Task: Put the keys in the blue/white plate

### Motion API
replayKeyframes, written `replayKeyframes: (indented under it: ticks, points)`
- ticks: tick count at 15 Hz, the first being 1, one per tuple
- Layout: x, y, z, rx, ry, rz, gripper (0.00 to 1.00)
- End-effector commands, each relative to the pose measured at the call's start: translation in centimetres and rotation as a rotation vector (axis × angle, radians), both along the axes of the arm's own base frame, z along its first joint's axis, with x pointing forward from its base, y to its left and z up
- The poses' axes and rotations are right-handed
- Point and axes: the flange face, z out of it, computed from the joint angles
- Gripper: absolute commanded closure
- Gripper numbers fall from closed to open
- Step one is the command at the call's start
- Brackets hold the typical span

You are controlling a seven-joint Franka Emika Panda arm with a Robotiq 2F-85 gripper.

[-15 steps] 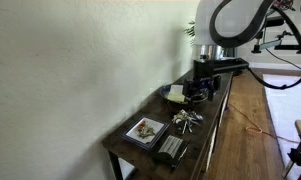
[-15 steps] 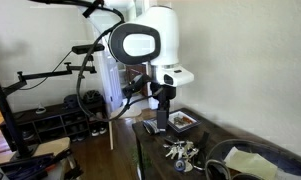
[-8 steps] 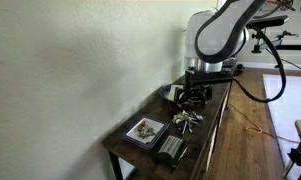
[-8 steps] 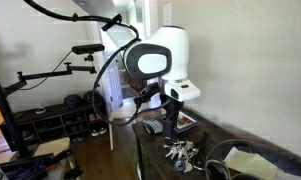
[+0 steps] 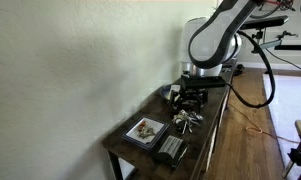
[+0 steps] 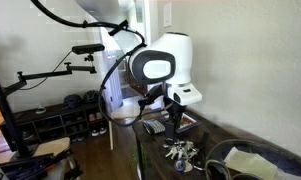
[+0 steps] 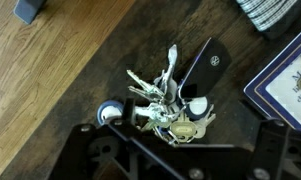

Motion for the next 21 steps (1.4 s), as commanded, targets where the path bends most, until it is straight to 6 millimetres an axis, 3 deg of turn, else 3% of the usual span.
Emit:
replayKeyframes:
  ticks: [1,11,21]
  points:
    - [0.2,0.0,-0.3,0.004,0.010,-0.011,0.00]
    - [1.0,1.4,-2.7,0.010,0.048,-0.071,0.00]
    - [2.7,1.2,-4.8,-0.002,0.052,-0.199,0.00]
